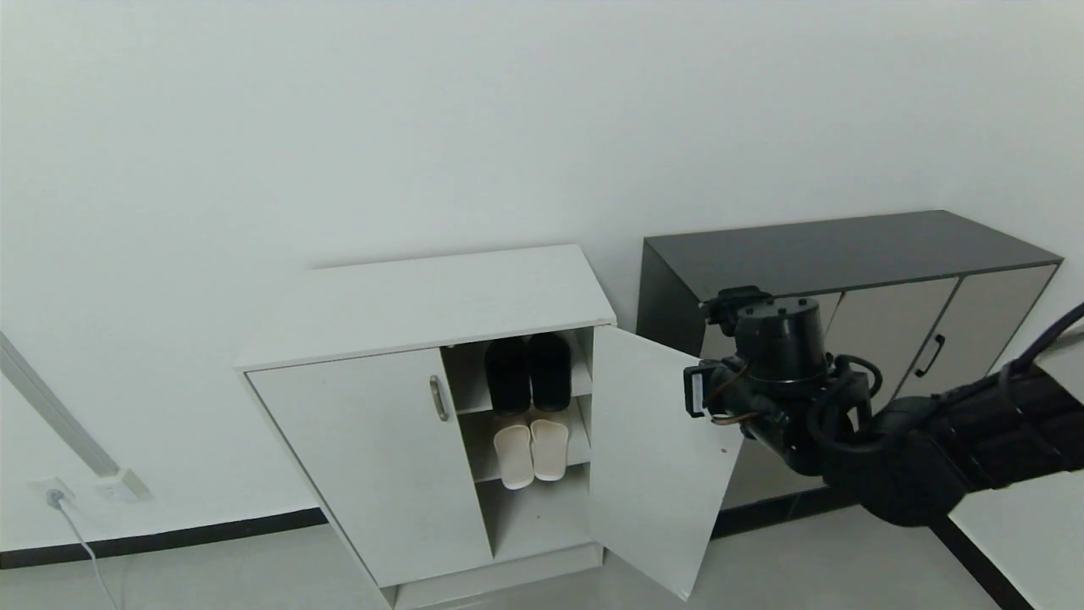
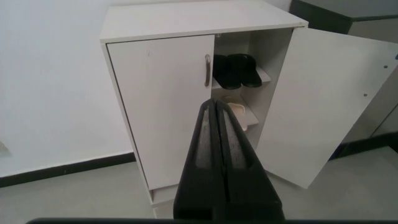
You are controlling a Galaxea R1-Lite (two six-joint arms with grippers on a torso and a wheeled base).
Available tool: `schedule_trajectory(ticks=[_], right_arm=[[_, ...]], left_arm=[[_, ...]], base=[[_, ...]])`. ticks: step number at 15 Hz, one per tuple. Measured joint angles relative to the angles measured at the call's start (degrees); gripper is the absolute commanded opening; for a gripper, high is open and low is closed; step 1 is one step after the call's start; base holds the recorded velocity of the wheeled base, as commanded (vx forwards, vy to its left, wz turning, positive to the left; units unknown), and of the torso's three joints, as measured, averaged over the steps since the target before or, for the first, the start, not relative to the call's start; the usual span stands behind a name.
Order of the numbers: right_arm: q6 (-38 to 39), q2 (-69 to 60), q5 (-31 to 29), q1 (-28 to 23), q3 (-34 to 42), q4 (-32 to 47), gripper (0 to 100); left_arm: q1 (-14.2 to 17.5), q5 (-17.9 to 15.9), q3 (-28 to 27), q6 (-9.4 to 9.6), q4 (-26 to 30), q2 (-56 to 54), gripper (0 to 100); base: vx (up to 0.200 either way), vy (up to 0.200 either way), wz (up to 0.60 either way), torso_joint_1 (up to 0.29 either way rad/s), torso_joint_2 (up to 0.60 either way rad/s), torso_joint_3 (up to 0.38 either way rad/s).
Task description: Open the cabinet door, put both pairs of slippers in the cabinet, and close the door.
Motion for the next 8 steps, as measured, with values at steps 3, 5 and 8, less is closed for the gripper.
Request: schedule_trajectory(ticks=[3, 5, 8], right_arm=[[-0.35, 5.66, 3.04, -6.03, -9.84, 4.08, 0], [-0.35, 9.4, 4.0, -8.92, -14.67, 5.53, 0], [-0.3, 13.42, 6.5, -12.31, -17.57, 5.89, 0]], left_arm=[[0.02, 0.0, 0.0, -0.02, -0.02, 0.0, 0], [0.05, 0.0, -0.02, -0.05, -0.02, 0.0, 0], [0.05, 0.0, -0.02, -0.05, 0.0, 0.0, 0]], base=[[0.0, 0.0, 0.0, 0.0, 0.0, 0.0], [0.0, 0.0, 0.0, 0.0, 0.0, 0.0], [0.0, 0.0, 0.0, 0.0, 0.0, 0.0]])
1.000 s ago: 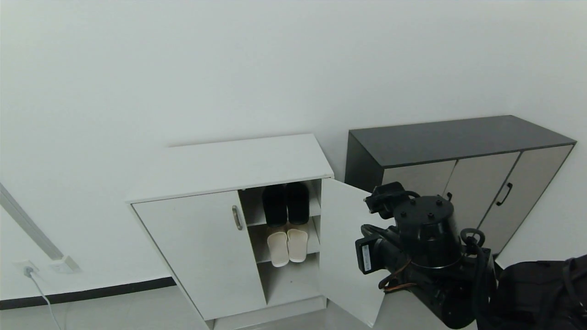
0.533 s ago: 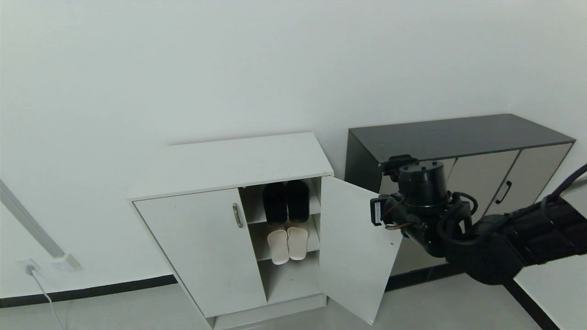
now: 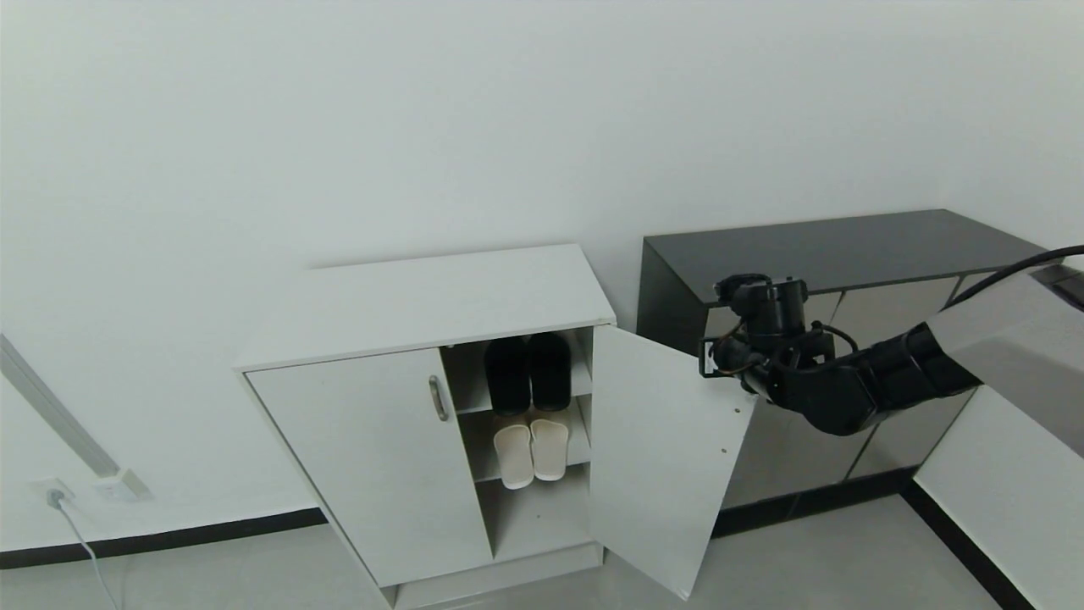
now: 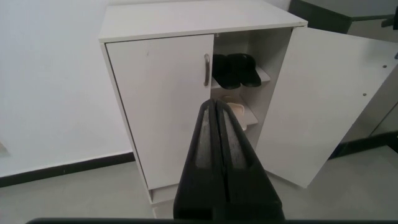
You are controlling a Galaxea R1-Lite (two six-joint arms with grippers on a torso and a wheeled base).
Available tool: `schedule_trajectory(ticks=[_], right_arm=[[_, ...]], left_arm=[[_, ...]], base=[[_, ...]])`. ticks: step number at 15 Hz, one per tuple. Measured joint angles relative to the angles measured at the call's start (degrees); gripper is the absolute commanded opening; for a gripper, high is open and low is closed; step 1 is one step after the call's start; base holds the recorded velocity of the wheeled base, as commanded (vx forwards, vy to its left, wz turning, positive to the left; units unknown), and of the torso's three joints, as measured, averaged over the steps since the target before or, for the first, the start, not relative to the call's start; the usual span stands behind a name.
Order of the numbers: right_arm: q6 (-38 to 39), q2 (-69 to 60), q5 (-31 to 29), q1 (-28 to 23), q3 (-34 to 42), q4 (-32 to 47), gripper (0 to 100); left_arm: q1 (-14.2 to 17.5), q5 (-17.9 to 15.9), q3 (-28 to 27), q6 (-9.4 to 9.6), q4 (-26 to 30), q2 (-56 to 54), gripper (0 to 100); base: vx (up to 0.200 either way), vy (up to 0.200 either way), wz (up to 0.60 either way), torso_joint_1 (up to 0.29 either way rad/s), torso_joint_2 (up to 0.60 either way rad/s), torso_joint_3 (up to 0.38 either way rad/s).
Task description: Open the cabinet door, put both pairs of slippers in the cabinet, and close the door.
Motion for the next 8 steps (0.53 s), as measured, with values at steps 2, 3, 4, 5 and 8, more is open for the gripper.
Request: schedule_trajectory(ticks=[2, 3, 4, 5, 8], right_arm=[[0.12, 1.63, 0.77, -1.39, -0.38, -0.02, 0], [0.34, 2.13, 1.11, -1.72, -0.38, 0.0, 0], [0.39, 2.51, 1.19, -1.96, -0.35, -0.02, 0], [0.41, 2.85, 1.19, -2.05, -0.27, 0.02, 0], [0.41, 3.4, 1.15, -2.1, -0.24, 1.43, 0]], left_arm=[[-0.02, -0.02, 0.0, 0.0, 0.0, 0.0, 0], [-0.02, -0.07, 0.0, 0.0, 0.0, 0.0, 0], [-0.02, -0.07, 0.0, 0.05, 0.0, 0.0, 0], [-0.02, -0.07, 0.0, 0.05, -0.02, 0.0, 0], [-0.02, -0.07, 0.0, 0.05, 0.0, 0.0, 0]], base=[[0.0, 0.0, 0.0, 0.0, 0.0, 0.0], [0.0, 0.0, 0.0, 0.0, 0.0, 0.0], [0.0, 0.0, 0.0, 0.0, 0.0, 0.0], [0.0, 0.0, 0.0, 0.0, 0.0, 0.0], [0.0, 0.0, 0.0, 0.0, 0.0, 0.0]])
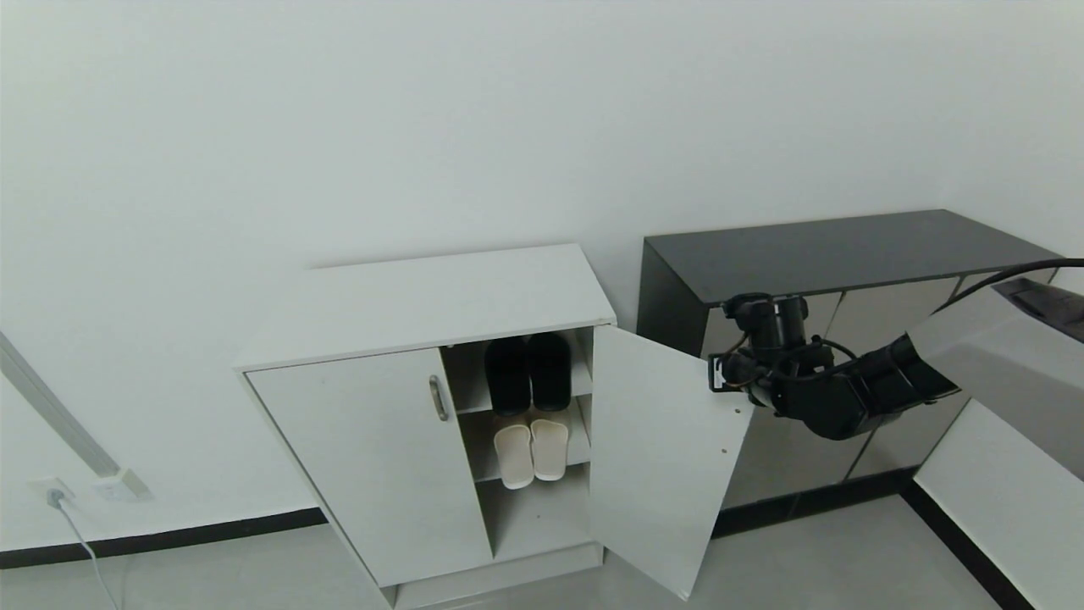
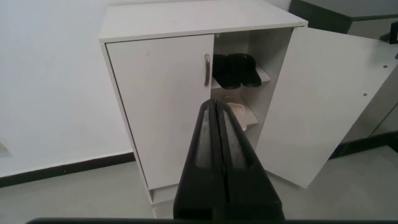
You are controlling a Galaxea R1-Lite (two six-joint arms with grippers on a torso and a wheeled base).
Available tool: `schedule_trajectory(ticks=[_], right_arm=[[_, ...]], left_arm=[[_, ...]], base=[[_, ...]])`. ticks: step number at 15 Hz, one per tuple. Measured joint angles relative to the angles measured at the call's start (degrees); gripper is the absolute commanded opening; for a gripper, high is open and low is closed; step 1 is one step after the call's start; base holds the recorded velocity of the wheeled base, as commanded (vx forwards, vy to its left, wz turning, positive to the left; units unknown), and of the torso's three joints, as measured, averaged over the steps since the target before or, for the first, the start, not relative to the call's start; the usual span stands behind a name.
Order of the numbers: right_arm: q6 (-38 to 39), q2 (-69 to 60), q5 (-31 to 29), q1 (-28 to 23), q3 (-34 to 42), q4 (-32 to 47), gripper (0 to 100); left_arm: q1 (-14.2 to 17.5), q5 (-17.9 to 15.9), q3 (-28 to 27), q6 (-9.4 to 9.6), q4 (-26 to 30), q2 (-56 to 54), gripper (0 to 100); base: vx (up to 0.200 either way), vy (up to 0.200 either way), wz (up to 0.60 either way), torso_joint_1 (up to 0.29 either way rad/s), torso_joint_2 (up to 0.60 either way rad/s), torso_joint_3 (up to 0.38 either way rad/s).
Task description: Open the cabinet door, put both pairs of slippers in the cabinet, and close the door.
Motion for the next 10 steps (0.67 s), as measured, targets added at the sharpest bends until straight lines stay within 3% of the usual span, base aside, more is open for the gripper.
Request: schedule_trajectory(ticks=[5, 10], right_arm=[[0.09, -1.22, -0.04, 1.62, 1.68, 1.3, 0], [0.88, -5.96, -0.2, 7.46, 7.96, 0.88, 0]], left_arm=[[0.05, 0.0, 0.0, 0.02, 0.0, 0.0, 0], [0.02, -0.02, 0.02, 0.02, -0.02, 0.0, 0]], base=[[0.0, 0.0, 0.0, 0.0, 0.0, 0.0], [0.0, 0.0, 0.0, 0.0, 0.0, 0.0]])
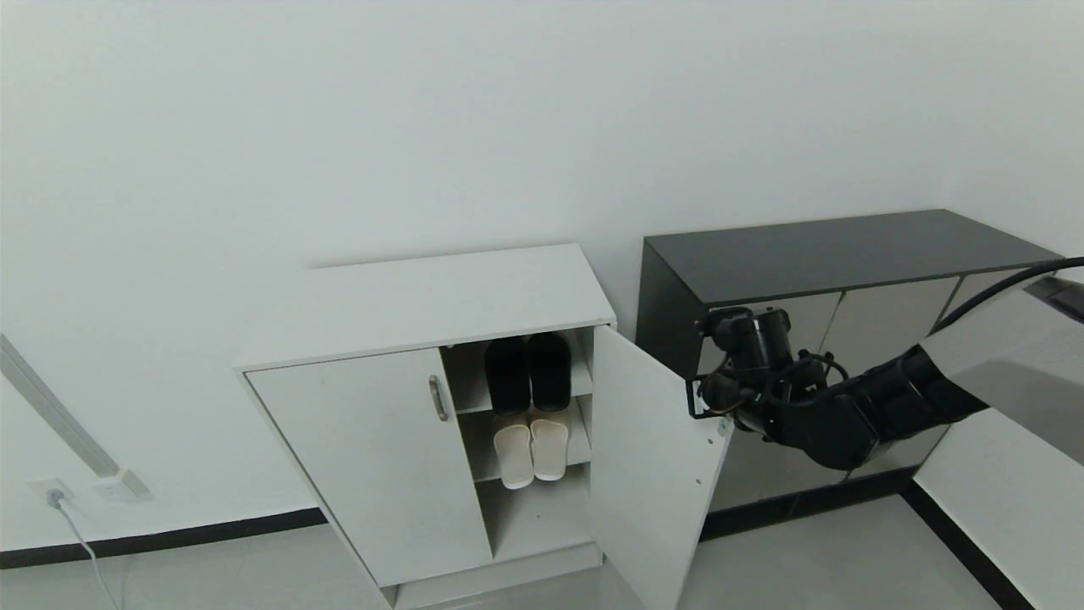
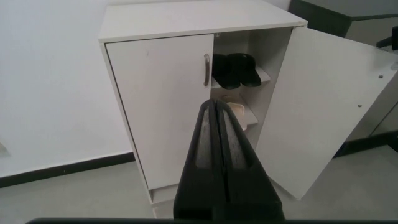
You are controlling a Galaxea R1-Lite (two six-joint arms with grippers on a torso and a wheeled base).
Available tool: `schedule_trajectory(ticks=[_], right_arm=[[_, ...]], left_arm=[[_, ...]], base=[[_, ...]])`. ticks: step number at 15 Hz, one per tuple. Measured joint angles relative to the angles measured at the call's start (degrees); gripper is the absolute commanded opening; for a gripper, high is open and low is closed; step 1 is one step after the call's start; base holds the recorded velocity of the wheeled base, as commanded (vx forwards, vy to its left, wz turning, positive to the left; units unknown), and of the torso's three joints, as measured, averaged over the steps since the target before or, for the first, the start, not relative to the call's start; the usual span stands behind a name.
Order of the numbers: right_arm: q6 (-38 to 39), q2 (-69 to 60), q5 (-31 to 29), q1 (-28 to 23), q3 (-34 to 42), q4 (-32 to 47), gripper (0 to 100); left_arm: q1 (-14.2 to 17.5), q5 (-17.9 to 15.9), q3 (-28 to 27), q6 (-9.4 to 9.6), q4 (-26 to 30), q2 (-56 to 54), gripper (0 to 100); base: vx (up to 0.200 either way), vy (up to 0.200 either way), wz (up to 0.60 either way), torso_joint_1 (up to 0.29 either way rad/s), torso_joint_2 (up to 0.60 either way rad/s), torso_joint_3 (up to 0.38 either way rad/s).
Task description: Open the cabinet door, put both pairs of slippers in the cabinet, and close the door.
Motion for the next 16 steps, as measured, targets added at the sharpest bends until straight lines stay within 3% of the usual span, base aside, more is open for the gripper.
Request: schedule_trajectory(ticks=[8, 16], right_arm=[[5.18, -7.24, 0.27, 12.71, 6.64, -0.17, 0], [3.95, -3.52, 0.28, 6.16, 5.72, -2.28, 0]], left_arm=[[0.0, 0.02, -0.02, 0.0, 0.02, 0.0, 0], [-0.05, -0.06, -0.02, 0.02, 0.0, 0.0, 0]], base=[[0.0, 0.0, 0.0, 0.0, 0.0, 0.0], [0.0, 0.0, 0.0, 0.0, 0.0, 0.0]])
